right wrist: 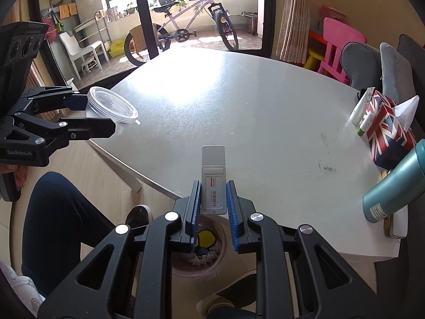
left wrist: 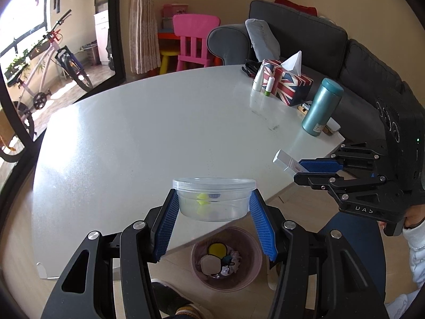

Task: Collect trash
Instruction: 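Carry the cup with the left gripper to the wastebasket while the right gripper carries the strip, then open the right gripper to drop the test strip into the wastebasket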

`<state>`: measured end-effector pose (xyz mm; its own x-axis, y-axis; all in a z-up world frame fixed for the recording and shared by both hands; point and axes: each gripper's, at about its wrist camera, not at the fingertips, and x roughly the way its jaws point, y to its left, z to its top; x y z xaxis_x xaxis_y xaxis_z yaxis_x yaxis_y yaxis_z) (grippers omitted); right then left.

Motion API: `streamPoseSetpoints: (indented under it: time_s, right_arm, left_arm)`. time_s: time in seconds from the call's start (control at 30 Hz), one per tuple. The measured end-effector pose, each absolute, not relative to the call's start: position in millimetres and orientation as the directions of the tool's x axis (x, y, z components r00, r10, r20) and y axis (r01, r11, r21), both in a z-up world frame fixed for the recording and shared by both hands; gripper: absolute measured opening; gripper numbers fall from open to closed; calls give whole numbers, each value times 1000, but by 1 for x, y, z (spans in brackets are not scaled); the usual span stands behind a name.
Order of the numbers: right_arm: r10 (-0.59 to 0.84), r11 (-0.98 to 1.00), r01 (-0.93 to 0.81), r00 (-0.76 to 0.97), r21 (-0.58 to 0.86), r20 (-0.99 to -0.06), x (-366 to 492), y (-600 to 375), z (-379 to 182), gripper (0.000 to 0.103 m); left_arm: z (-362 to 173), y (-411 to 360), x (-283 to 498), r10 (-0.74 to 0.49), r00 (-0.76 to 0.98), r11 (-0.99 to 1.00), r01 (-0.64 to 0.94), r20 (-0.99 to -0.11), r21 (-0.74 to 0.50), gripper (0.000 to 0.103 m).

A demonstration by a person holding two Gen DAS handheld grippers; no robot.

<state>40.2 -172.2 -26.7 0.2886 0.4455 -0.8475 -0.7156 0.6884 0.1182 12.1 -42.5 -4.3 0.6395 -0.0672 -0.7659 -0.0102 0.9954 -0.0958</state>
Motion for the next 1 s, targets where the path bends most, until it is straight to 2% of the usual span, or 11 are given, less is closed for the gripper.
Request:
streamPoseSetpoints:
  time_s: [0.47,0.53,0.57,0.63,0.73,0.8,1.0]
  right_arm:
    - [453,616,-762,133,202,-882,-6,-148,-61,19]
    - [450,612,-765,131,199,-883,-5,-145,-61,22]
    - [447,614,-765,135,194,-884,-3,-145,-62,26]
    - [451,625,-759,159,183,-878,0,-145,-60,71]
    - [451,641,-749,189,169,-873,3,-147,-58,88]
    - [444,656,-738,204,161,-873,5,-149,-57,94]
    - [437,677,-718,216,162,-873,10,-156,-56,97]
  left_arm:
    - [-28,-38,-33,-76,624,987,-63,-777,-147,54]
    - [-28,-37,-35,-76,626,986,-66,-776,-150,54]
    - [-28,-36,-36,-77,627,986,-67,-775,-152,54]
    - [-29,-36,-37,-78,626,986,-68,-776,-154,54]
    - [-32,-35,-36,-83,623,985,-68,-778,-160,54]
    - [-34,-35,-37,-90,620,984,-66,-780,-166,54]
    - [-37,-37,-36,-101,613,984,-58,-783,-171,54]
